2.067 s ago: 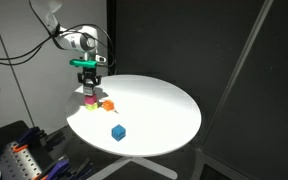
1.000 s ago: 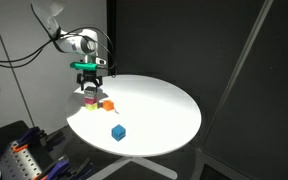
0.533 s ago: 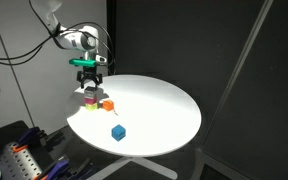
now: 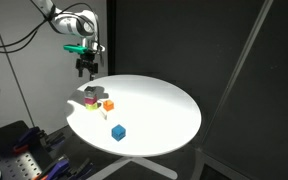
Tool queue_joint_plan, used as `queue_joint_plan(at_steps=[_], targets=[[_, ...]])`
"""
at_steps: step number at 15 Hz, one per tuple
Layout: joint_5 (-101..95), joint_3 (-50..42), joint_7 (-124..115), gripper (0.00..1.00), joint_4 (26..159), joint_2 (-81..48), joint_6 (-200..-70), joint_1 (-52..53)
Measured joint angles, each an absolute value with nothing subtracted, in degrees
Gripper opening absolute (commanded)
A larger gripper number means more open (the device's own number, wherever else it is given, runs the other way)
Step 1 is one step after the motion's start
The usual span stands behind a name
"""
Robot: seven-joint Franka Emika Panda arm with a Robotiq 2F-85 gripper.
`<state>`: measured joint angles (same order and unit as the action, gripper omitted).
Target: Pick up the gray block and put it on the pink block
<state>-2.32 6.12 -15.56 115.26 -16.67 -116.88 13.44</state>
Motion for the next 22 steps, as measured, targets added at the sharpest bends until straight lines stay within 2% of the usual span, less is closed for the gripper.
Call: queue_joint_plan(at_steps=[8,15,22], targets=[[0.53,5.39,-25.09,1.0,122.66,-5.68,-118.57,10.79],[0.68,5.03,-23.65,1.0,128.6,3.29,-118.51,6.93],[0.63,4.63,-16.3,1.0,130.54,6.21,-116.95,5.05]])
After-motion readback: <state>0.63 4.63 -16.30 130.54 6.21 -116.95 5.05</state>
